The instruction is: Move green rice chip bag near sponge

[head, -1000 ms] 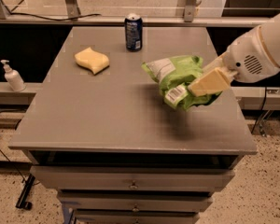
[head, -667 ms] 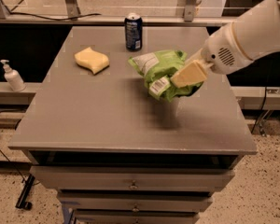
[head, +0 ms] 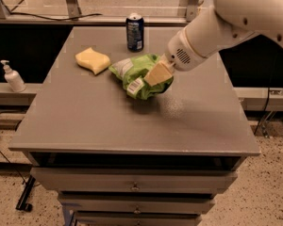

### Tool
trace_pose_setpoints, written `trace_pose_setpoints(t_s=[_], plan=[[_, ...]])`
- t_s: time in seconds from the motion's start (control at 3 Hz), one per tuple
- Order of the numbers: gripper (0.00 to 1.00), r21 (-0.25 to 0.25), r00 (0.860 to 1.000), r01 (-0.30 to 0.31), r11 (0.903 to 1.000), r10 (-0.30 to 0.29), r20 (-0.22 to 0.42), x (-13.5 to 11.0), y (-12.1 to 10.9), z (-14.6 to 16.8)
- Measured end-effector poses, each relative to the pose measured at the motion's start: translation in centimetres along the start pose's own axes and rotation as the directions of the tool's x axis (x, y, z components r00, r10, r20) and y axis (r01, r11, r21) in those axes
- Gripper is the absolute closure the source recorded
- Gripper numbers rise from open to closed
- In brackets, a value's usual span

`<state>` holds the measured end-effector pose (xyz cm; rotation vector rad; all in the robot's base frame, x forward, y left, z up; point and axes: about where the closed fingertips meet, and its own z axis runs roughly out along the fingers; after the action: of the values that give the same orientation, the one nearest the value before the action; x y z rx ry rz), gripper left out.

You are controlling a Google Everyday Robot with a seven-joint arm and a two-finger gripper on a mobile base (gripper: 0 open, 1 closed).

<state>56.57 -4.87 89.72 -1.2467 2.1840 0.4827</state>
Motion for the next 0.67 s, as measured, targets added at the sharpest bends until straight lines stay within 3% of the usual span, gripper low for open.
trace_pose_setpoints(t_s=[0.67], plan=[[1.0, -0.04, 0.995, 0.087, 0.9954, -0.088, -0.036, -2.8, -0.3, 4.8]])
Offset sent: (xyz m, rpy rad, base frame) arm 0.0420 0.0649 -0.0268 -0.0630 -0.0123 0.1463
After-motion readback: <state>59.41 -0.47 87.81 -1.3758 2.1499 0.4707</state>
